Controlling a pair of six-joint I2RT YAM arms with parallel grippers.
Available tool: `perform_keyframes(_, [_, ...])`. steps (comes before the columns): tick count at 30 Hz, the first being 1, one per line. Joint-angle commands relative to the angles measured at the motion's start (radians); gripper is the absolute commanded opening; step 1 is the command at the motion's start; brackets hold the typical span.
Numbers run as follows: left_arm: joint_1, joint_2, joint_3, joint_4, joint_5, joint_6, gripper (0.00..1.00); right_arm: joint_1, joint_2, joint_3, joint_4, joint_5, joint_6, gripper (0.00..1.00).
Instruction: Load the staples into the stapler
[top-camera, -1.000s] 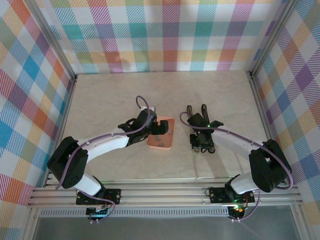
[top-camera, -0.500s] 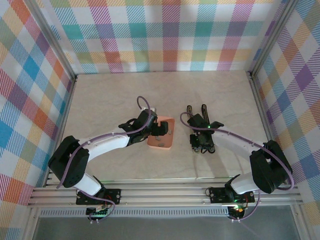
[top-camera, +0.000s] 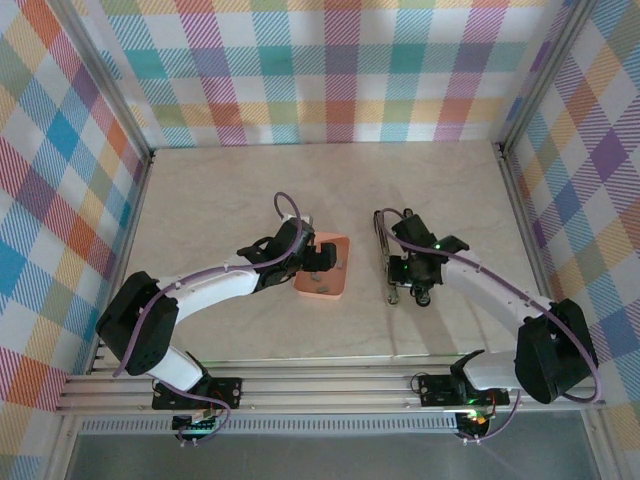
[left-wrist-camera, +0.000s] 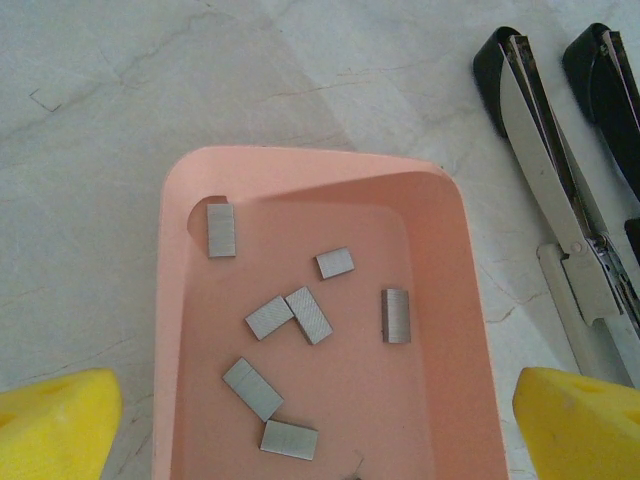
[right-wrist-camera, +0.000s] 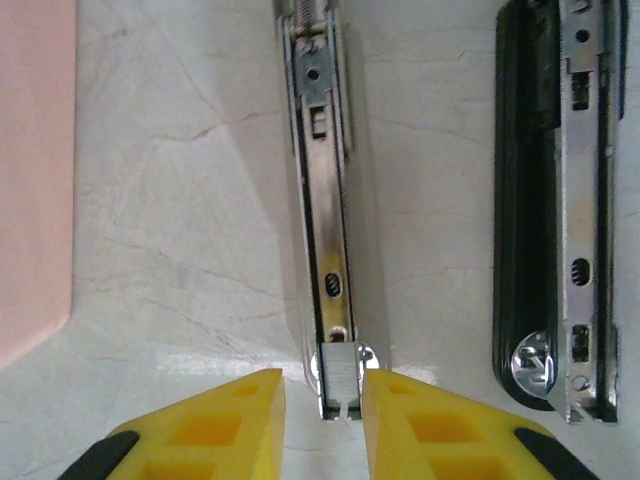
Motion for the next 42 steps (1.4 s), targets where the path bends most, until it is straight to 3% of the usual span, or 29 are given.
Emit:
perform_keyframes(1, [-0.013,0.014,0.032,-0.013,0.006,0.004,1.00,-0.026,0.042,0.015,-0.009,-0.086,0.034,0.26])
perform_keyframes(42, [-0.013,0.036,0.050,-0.003,0.023,0.006,1.00,-0.042,0.130,-0.021,0.050,-0.190,0.055,0.21])
